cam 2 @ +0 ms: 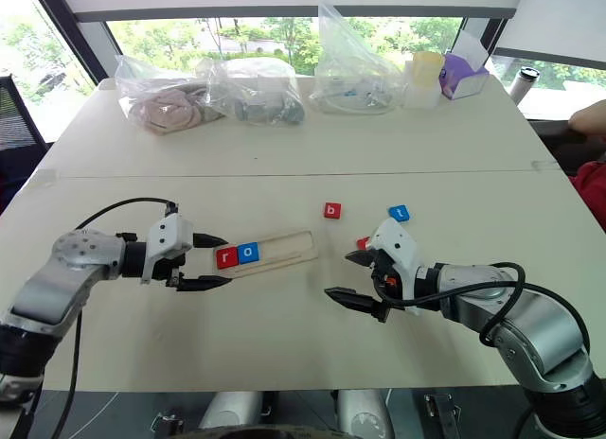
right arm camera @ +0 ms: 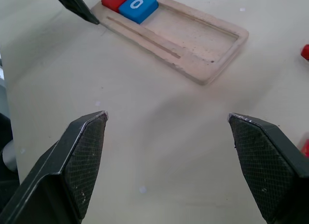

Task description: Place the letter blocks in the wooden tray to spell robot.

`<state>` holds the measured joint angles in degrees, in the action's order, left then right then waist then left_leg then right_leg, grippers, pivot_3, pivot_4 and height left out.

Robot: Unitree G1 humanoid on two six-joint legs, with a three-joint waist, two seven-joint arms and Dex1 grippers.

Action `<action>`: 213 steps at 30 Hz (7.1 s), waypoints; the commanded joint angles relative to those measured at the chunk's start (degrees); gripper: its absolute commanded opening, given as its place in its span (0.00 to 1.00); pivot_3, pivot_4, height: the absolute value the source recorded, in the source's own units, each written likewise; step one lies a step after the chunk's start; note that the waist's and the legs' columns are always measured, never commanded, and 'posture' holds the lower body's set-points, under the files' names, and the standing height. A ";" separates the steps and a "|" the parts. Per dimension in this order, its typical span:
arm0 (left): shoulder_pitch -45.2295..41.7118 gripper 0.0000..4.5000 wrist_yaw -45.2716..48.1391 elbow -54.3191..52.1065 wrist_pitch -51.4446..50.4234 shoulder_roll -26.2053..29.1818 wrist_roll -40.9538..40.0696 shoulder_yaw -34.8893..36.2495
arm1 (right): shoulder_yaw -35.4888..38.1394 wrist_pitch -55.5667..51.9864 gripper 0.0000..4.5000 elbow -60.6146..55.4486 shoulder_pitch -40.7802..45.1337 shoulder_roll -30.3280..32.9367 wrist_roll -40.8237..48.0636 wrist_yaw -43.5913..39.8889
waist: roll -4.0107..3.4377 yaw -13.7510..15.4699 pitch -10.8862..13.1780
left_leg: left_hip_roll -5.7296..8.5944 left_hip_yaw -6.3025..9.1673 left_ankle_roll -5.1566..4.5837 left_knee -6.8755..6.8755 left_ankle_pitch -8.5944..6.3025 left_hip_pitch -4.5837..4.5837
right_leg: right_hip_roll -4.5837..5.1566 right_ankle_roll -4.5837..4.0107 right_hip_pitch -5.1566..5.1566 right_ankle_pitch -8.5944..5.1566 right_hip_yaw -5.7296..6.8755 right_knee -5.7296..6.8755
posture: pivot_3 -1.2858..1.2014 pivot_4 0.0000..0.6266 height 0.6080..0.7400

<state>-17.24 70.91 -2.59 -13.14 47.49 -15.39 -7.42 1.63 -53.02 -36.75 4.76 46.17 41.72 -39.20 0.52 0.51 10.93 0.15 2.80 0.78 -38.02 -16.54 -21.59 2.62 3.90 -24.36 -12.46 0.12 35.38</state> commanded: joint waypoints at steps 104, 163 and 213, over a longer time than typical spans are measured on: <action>-5.71 1.00 -3.85 -13.90 -14.49 3.55 -8.08 6.26 | 9.32 -22.71 0.99 0.89 10.47 -1.93 -18.75 5.33 | 0.08 -2.93 0.25 | 0.10 0.30 -0.11 0.35 -0.04 0.03 | -0.07 0.11 -0.26 -0.33 -0.01 0.47 | 0.52 0.24 1.00; -3.22 1.00 -4.81 -18.21 -22.03 4.43 -15.99 10.26 | 0.89 -0.48 0.25 7.59 12.17 -4.74 -21.77 6.85 | 0.10 -1.66 0.35 | 0.07 0.23 -0.10 0.11 -0.04 0.07 | -0.07 0.01 -0.26 -0.30 -0.10 0.57 | 0.52 0.24 1.00; 11.98 1.00 -11.35 -26.65 -20.67 9.40 -13.19 15.64 | -29.29 41.56 0.25 53.17 40.22 -23.08 -41.45 -32.45 | 0.21 -1.49 0.55 | 0.06 0.36 -0.08 0.10 -0.04 0.11 | -0.03 -0.27 -0.31 -0.14 -0.06 0.73 | 0.52 0.24 1.00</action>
<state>-4.70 59.69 -28.82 -34.37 57.05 -28.25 7.84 -28.07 -12.04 17.31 44.66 23.58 0.24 -71.38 0.74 -0.98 11.48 0.21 3.16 0.69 -37.92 -16.57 -21.48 2.59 3.64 -24.68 -12.60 0.06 36.11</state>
